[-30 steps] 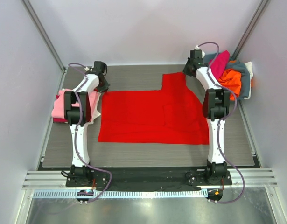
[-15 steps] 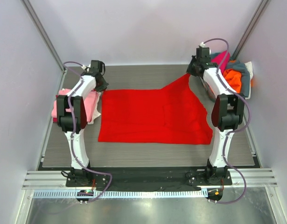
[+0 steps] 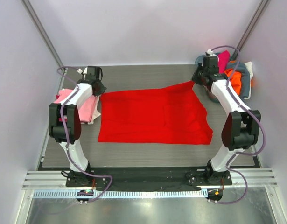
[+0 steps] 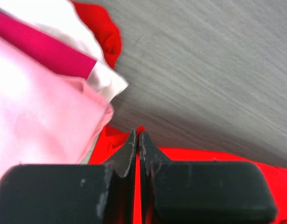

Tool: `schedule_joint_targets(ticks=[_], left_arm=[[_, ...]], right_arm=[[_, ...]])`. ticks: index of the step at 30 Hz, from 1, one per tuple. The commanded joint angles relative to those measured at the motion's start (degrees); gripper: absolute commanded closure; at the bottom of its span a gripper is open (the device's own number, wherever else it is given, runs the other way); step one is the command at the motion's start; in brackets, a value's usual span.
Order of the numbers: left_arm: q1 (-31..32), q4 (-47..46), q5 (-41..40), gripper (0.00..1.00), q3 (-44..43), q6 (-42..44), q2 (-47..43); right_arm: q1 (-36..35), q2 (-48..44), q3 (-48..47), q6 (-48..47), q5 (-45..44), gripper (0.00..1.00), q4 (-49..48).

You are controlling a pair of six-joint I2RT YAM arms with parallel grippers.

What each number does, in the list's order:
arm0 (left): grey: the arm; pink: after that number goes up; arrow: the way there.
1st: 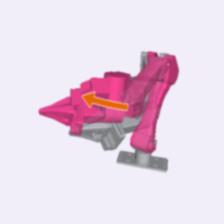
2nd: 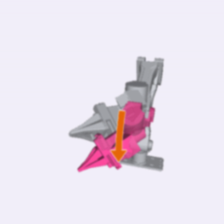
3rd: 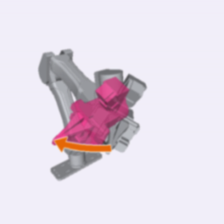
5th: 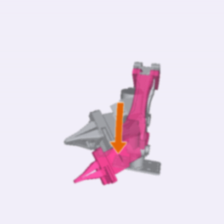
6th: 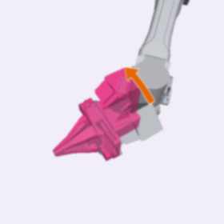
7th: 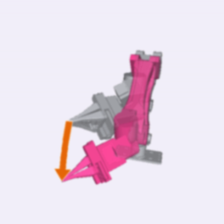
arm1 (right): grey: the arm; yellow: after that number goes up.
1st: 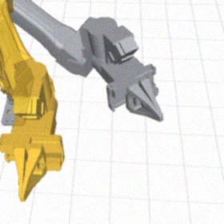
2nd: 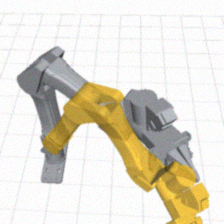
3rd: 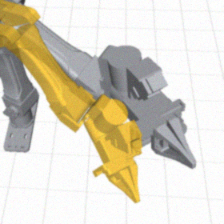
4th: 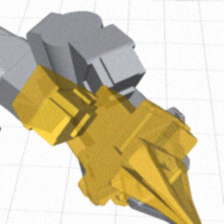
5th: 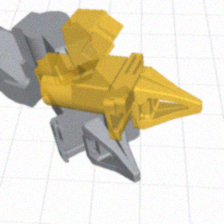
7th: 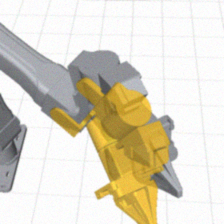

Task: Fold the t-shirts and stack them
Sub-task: Fold the tshirt

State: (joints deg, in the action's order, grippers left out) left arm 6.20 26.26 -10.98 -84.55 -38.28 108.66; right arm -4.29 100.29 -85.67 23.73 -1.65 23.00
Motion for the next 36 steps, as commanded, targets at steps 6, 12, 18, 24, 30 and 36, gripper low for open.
schedule_joint_targets(ticks=[6, 12, 18, 24, 30, 36], left_arm=[[0.1, -9.4, -3.6, 1.00, 9.1, 1.1, -10.4], [0.7, -10.2, -2.9, 1.00, 11.8, 2.2, -12.8], [1.5, -11.0, -4.2, 1.00, 15.4, 1.7, -16.5], [2.0, -13.8, -6.7, 1.00, 21.3, 0.7, -21.0], [2.0, -16.6, -6.1, 1.00, 26.9, -1.4, -23.6], [2.9, -17.8, -5.1, 1.00, 31.4, -2.5, -26.9]], right_arm=[[0.2, -13.4, 8.3, 1.3, -2.9, 0.99, -3.8], [0.2, -20.2, 14.6, 1.4, -4.3, 0.99, -3.9], [0.3, -25.5, 20.0, 1.9, -5.2, 0.99, -3.8], [0.3, -30.4, 26.2, 3.1, -8.3, 0.99, -4.0], [0.2, -36.7, 33.4, 4.3, -11.0, 0.99, -4.8], [0.2, -43.2, 39.9, 5.1, -13.0, 0.99, -4.8]])
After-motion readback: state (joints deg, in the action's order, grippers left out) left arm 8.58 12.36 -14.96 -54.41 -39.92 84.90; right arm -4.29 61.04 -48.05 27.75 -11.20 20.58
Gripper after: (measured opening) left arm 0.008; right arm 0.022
